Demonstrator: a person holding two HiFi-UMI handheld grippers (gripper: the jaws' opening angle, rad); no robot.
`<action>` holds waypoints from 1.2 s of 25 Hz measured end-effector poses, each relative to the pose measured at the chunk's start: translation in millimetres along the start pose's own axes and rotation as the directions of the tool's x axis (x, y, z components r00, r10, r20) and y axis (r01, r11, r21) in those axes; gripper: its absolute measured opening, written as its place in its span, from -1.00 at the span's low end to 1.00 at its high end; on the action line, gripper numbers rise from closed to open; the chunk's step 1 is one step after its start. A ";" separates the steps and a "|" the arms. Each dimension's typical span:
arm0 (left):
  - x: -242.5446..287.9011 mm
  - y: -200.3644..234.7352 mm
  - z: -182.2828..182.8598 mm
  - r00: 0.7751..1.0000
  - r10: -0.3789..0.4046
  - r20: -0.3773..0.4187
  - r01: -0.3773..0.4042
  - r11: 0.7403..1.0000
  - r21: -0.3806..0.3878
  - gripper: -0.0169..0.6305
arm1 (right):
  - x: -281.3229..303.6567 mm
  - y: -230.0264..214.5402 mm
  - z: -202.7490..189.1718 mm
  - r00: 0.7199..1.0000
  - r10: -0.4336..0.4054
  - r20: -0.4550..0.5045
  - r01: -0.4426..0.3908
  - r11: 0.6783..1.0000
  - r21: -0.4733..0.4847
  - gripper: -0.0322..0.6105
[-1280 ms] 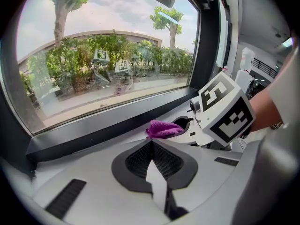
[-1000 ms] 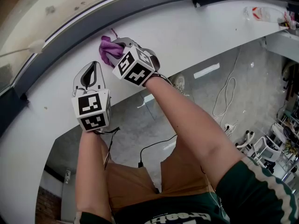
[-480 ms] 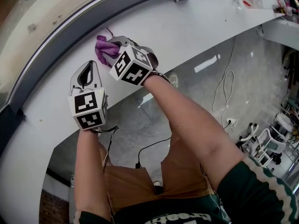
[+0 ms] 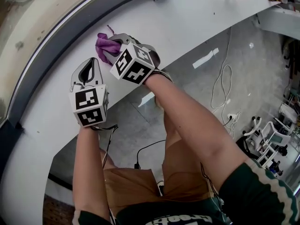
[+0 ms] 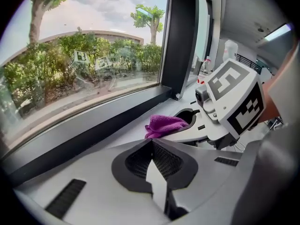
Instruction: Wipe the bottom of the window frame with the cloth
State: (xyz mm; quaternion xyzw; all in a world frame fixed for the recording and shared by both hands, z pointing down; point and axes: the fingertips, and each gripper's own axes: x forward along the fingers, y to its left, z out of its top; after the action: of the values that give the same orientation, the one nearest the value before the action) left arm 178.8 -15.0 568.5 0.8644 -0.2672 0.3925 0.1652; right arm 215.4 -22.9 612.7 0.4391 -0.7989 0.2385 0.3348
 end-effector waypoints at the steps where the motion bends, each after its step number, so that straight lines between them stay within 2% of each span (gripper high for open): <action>1: 3.5 -4.7 4.0 1.000 -0.006 0.005 0.006 1.000 0.010 -0.92 | -3.2 -5.5 -2.8 1.000 -0.008 0.003 0.008 1.000 0.003 -0.60; 12: 33.4 -46.5 30.2 0.998 -0.057 0.021 0.055 0.996 0.069 -0.92 | -31.4 -47.2 -29.5 0.998 -0.066 0.004 0.066 0.998 -0.007 -0.60; 16: 41.6 -65.7 40.4 0.994 -0.107 0.037 0.103 0.990 0.094 -0.92 | -42.0 -64.4 -38.3 0.997 -0.080 0.000 0.080 0.997 -0.019 -0.60; 26: 68.1 -104.5 46.4 0.989 -0.147 0.012 0.144 0.981 0.132 -0.92 | -65.8 -108.8 -61.6 0.995 -0.096 -0.006 0.095 0.994 -0.057 -0.60; 30: 77.4 -115.1 49.8 0.988 -0.156 0.001 0.154 0.977 0.148 -0.92 | -76.4 -129.2 -71.0 0.993 -0.121 -0.004 0.120 0.992 -0.033 -0.60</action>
State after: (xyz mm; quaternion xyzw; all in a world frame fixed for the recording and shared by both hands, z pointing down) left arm 318.8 27.0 587.4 0.8948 -0.1704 0.3917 0.1295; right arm 379.6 1.8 614.1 0.4802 -0.7736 0.2061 0.3584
